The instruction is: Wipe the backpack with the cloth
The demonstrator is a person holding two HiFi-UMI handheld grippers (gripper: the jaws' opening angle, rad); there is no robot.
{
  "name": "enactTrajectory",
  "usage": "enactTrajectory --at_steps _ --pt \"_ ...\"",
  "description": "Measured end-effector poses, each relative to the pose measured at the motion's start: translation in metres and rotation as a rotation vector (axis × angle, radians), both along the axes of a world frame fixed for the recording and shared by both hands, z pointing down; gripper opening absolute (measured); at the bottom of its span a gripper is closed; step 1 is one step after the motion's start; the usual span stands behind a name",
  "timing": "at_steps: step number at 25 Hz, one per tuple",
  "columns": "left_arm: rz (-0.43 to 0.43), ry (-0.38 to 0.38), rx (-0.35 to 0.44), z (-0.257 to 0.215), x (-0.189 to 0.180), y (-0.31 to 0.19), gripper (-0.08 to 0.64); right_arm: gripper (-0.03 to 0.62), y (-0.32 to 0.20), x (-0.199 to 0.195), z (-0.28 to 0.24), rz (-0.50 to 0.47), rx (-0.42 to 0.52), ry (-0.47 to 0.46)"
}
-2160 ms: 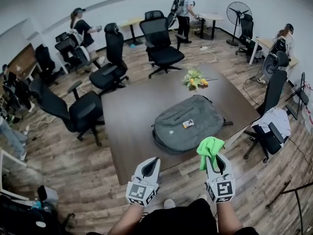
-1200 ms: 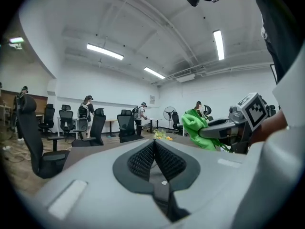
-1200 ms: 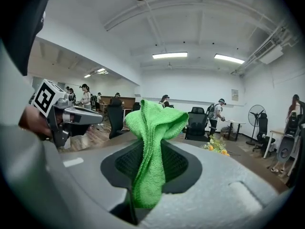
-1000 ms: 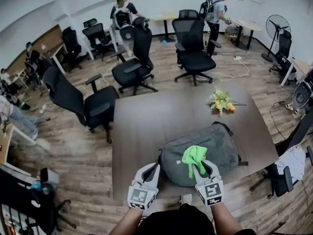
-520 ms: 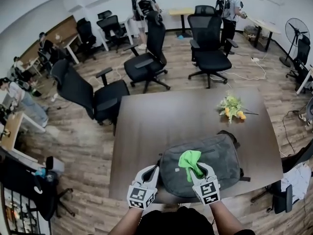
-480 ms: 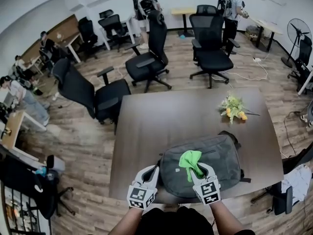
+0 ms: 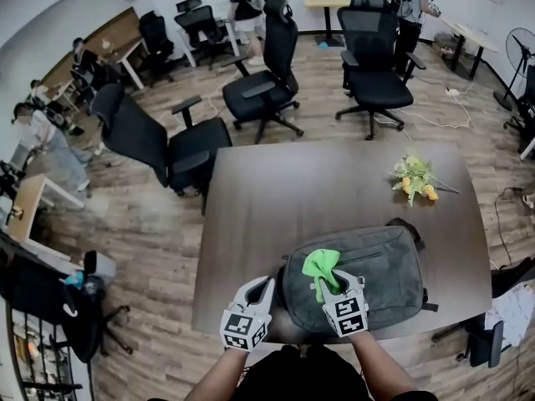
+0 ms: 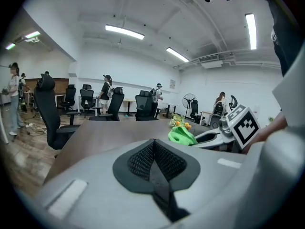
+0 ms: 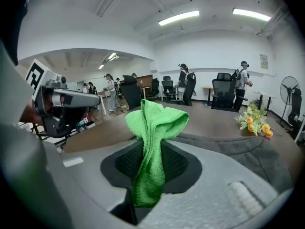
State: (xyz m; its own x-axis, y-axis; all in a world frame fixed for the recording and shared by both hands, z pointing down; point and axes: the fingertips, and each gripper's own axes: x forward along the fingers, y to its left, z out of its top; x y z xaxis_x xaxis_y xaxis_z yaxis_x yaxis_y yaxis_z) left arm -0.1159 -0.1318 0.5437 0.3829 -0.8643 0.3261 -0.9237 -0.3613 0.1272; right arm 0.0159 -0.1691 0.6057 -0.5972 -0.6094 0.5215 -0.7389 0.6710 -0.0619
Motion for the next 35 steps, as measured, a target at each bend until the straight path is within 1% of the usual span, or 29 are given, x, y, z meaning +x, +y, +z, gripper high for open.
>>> enactTrajectory --at_steps 2,7,11,15,19,22,27,32,35 --pt "0.001 0.008 -0.003 0.001 -0.004 -0.001 0.018 0.101 -0.003 -0.012 0.01 -0.001 -0.024 0.017" --pt "0.014 -0.016 -0.028 0.018 -0.012 0.0 0.018 0.101 -0.013 -0.043 0.036 -0.042 -0.042 0.083" --pt "-0.009 -0.005 -0.053 0.028 -0.021 0.003 0.018 0.102 -0.022 -0.053 0.045 -0.039 -0.048 0.108" --pt "-0.009 0.002 -0.066 0.031 -0.023 0.002 0.018 0.103 -0.034 -0.044 0.05 -0.021 -0.047 0.176" --pt "0.0 0.0 -0.073 0.037 -0.02 0.001 0.018 0.103 -0.036 -0.039 0.053 -0.036 -0.059 0.23" --pt "0.011 -0.004 -0.072 0.04 -0.012 -0.002 0.018 0.103 -0.038 -0.033 0.053 -0.032 -0.063 0.248" --pt "0.029 -0.002 -0.073 0.04 -0.003 -0.004 0.018 0.103 -0.046 -0.019 0.048 0.004 -0.063 0.259" --pt "0.044 -0.007 -0.072 0.041 0.003 -0.006 0.018 0.103 -0.059 0.007 0.046 0.06 -0.07 0.282" --pt "0.066 -0.033 -0.071 0.041 0.009 -0.006 0.018 0.103 -0.065 0.024 0.045 0.099 -0.072 0.298"
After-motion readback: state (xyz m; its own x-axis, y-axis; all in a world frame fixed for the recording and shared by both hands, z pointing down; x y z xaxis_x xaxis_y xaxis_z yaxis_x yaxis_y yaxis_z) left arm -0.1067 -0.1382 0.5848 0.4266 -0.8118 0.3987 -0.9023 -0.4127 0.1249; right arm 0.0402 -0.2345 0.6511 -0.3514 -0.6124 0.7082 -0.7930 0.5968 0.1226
